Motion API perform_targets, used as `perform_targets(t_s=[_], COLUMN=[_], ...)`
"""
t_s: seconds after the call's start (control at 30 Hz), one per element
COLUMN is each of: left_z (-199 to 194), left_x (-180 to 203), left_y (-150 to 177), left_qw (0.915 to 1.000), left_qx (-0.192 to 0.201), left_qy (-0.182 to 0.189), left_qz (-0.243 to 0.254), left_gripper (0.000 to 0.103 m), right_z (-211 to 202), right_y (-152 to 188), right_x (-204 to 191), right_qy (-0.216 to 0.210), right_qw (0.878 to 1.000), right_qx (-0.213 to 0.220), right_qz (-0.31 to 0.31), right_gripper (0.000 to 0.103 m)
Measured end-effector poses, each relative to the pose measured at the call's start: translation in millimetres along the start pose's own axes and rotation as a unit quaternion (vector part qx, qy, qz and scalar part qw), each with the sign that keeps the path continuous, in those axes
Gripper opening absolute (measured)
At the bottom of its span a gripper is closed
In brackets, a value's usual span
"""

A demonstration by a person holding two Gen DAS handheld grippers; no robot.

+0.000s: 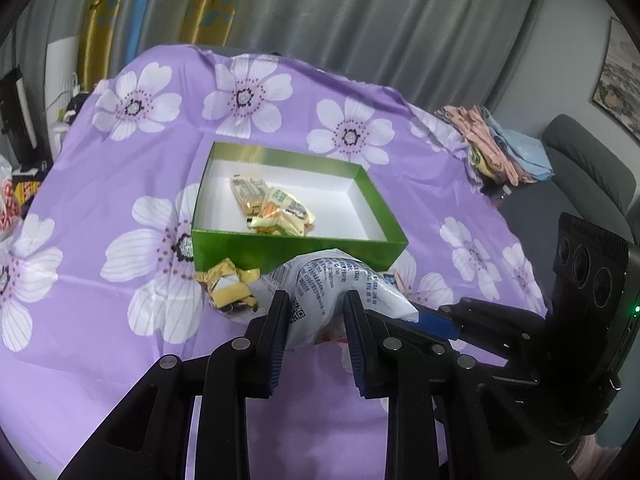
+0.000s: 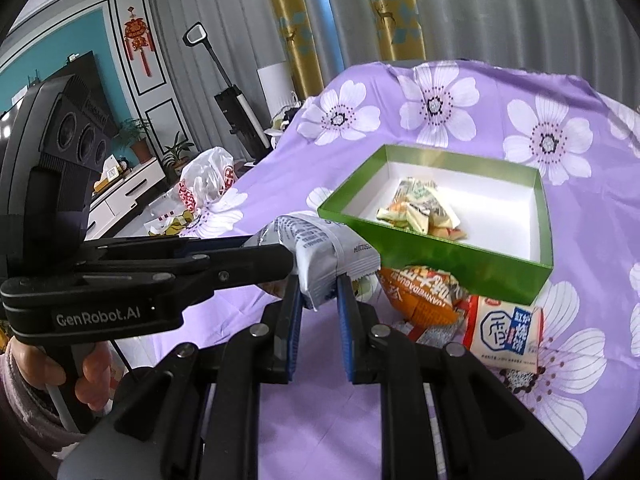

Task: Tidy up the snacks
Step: 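Lift the white peanut bag and carry it over the green box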

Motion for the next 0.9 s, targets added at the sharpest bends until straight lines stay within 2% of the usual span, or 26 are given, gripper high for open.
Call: perform_targets(t_s=[0.53,0.9], left_z=[2.1,15.5], left_x=[11.8,17.0], left_y=[-26.2,-41.5], left_qw=[0.9996,0.9993], left_qx=[0.015,0.012], left_qy=[-0.003,0.000], left_qz=[0.025,0.036], left_gripper=[0.028,0.028], right_z=[-6.7,-7.1], right_y=[-17.0,-28.0], right_x=[12.0,28.0], right_qy=[0.009,0.019], right_qw=[1.000,0.999], right_qx=[0.022,0.033], right_qz=[-0.001,0.005], right_gripper=[0.018,0.018])
Point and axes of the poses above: each gripper's, at about its wrist camera, not at the fingertips, and z roughly the way its jaws point, x to its right, y to its underside, the point moved 7 cm from there along z, roughly the way its jaws point, and after that the axes turned 8 degrees about -x, right-handed, at the moved point
